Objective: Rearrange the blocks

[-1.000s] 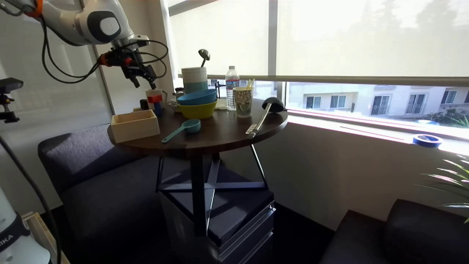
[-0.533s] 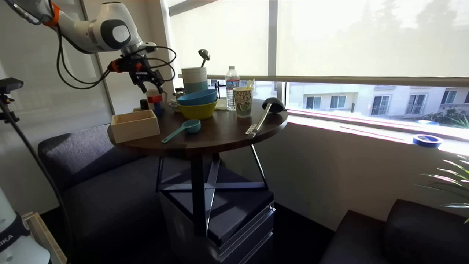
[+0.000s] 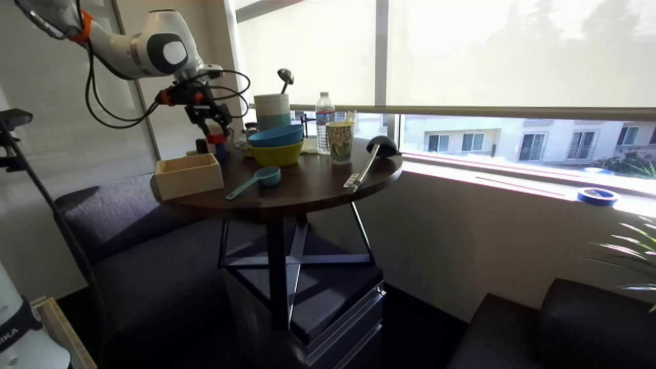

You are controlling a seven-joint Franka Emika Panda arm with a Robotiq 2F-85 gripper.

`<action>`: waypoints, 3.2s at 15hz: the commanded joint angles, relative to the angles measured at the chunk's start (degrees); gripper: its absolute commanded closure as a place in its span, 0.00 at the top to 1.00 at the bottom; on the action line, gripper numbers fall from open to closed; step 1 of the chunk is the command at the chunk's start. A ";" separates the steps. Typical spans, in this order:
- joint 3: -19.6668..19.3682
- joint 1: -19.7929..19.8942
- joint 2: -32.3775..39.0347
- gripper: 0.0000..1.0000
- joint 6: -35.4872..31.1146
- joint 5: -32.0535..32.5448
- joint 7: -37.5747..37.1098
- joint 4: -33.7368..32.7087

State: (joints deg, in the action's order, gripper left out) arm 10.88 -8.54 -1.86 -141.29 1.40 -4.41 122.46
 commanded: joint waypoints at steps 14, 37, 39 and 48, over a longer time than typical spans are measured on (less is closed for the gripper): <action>-1.47 -0.26 -7.23 0.08 2.51 -3.26 2.67 2.12; -1.27 -3.09 -6.44 0.08 7.63 -12.38 8.44 9.84; -1.20 -3.07 -5.56 0.08 6.69 -12.23 8.56 9.92; -1.21 -2.85 -4.88 0.70 5.73 -11.70 9.40 9.91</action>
State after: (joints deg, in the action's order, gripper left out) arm 9.66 -11.38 -6.40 -134.89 -10.02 3.89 132.10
